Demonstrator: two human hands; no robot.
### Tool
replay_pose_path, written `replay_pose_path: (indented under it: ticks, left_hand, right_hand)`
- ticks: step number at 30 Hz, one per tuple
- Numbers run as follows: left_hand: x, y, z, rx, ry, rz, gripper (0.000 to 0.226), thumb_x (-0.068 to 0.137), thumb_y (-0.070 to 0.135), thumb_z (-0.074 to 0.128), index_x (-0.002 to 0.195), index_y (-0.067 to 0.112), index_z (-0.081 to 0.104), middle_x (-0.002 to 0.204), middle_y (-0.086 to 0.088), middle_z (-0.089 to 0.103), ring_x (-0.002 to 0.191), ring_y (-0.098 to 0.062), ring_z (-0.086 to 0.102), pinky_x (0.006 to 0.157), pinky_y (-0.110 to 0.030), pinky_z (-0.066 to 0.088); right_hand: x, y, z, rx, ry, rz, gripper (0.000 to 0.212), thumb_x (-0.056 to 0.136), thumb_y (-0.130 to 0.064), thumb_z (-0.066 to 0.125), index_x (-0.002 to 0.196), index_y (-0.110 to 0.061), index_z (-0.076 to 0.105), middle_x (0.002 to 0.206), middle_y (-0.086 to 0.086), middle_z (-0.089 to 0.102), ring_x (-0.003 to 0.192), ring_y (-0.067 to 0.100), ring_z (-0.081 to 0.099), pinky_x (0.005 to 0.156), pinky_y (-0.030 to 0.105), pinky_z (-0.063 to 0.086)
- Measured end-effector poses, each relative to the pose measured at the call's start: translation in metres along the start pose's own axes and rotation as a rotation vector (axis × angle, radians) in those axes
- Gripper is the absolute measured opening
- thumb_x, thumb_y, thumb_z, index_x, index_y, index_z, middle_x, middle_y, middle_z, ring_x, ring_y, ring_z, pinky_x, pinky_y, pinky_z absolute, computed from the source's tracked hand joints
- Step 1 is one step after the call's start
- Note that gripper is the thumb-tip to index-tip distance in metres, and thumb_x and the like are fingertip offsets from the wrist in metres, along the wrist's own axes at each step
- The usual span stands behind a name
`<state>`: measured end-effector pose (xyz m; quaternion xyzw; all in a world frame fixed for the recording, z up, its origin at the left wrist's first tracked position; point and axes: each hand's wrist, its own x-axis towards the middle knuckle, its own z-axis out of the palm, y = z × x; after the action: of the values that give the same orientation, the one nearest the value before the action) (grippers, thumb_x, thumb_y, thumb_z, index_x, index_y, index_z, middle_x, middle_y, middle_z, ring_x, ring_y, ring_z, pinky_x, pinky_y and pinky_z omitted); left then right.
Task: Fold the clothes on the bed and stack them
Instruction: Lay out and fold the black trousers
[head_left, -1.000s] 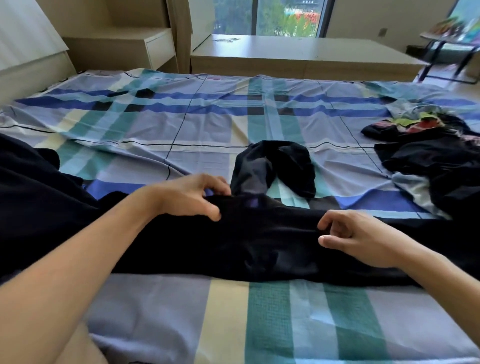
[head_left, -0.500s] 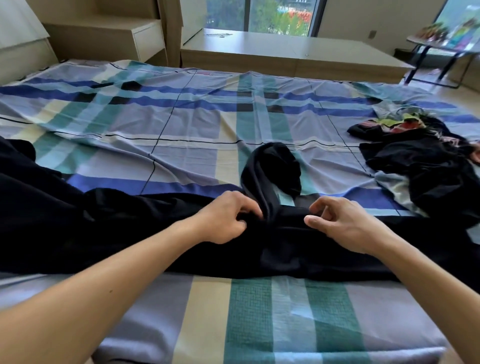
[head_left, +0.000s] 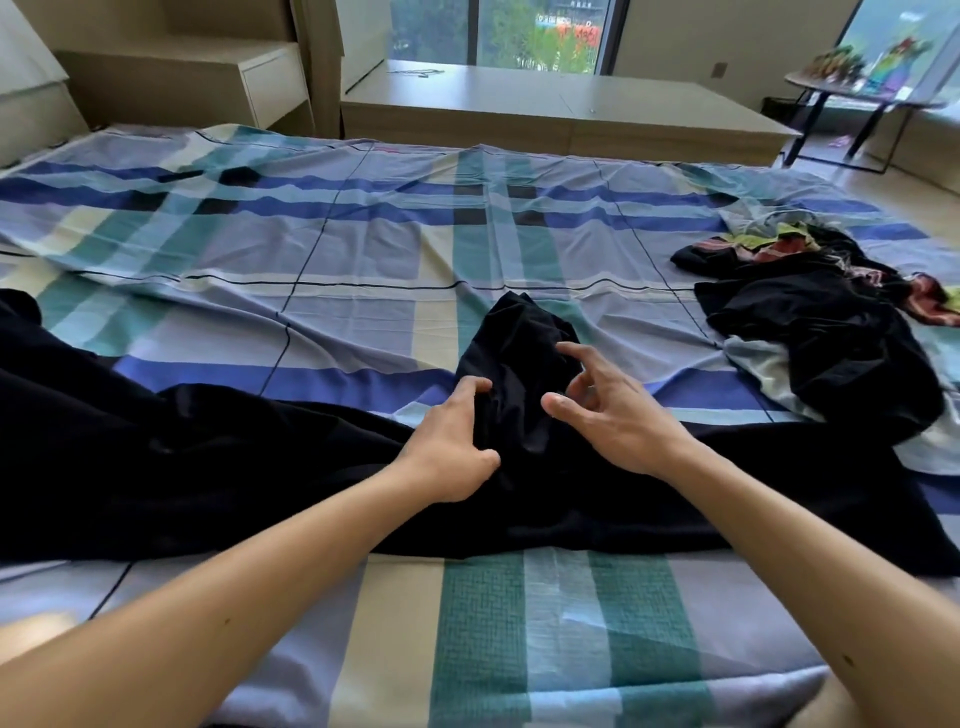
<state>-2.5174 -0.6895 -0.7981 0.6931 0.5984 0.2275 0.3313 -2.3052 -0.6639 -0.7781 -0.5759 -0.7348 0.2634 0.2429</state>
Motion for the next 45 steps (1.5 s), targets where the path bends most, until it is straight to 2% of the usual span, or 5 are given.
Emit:
replay_pose_path:
  ticks: [10, 17, 30, 40, 45]
  left_hand:
    - [-0.027, 0.033, -0.008, 0.699, -0.221, 1.010, 0.035, 0.066, 0.010, 0.056, 0.092, 0.029, 0.068, 0.085, 0.016, 0.068, 0.088, -0.009, 0.041, 0.073, -0.025, 0.033]
    - [-0.047, 0.039, 0.010, 0.510, -0.435, 0.838, 0.051, 0.083, 0.019, 0.057, 0.131, 0.028, 0.043, 0.124, 0.008, 0.062, 0.115, -0.015, 0.048, 0.096, -0.035, 0.037]
    - [-0.011, -0.032, -0.065, 0.693, -0.216, 0.191, 0.029, 0.099, 0.044, 0.045, 0.124, 0.030, 0.050, 0.123, 0.009, 0.057, 0.120, -0.017, 0.050, 0.102, -0.040, 0.040]
    - [0.002, -0.037, -0.058, 0.868, -0.211, 0.233, 0.086, 0.072, 0.072, 0.065, 0.142, 0.033, 0.035, 0.126, 0.007, 0.047, 0.117, -0.018, 0.044, 0.102, -0.037, 0.038]
    - [0.007, -0.039, -0.060, 0.592, -0.076, 0.261, 0.022, 0.089, 0.050, 0.061, 0.080, 0.036, 0.047, 0.084, 0.011, 0.049, 0.093, -0.024, 0.058, 0.087, -0.043, 0.044]
  right_hand:
    - [0.002, -0.001, -0.042, 0.609, 0.083, 0.354, 0.030, 0.096, -0.059, 0.048, 0.114, -0.036, 0.055, 0.109, 0.007, 0.063, 0.084, 0.018, 0.066, 0.080, 0.038, 0.050]
    - [-0.008, -0.003, -0.013, 0.018, -0.031, 0.199, 0.095, 0.069, -0.055, 0.084, 0.147, -0.035, 0.032, 0.113, -0.014, 0.061, 0.098, 0.002, 0.062, 0.082, 0.014, 0.046]
    - [-0.069, 0.065, -0.137, -0.200, -0.176, 0.637, 0.009, 0.070, 0.002, 0.059, 0.079, 0.001, 0.061, 0.052, 0.007, 0.053, 0.037, 0.015, 0.045, 0.037, 0.018, 0.030]
    - [-0.069, 0.078, -0.107, -0.294, -0.048, 0.363, 0.110, 0.062, -0.048, 0.090, 0.151, -0.029, 0.029, 0.121, 0.000, 0.051, 0.108, 0.015, 0.054, 0.098, 0.027, 0.039]
    - [-0.049, 0.077, -0.082, -0.486, -0.039, 0.235, 0.037, 0.072, -0.035, 0.083, 0.103, -0.029, 0.063, 0.095, -0.007, 0.063, 0.095, 0.016, 0.062, 0.081, 0.032, 0.050]
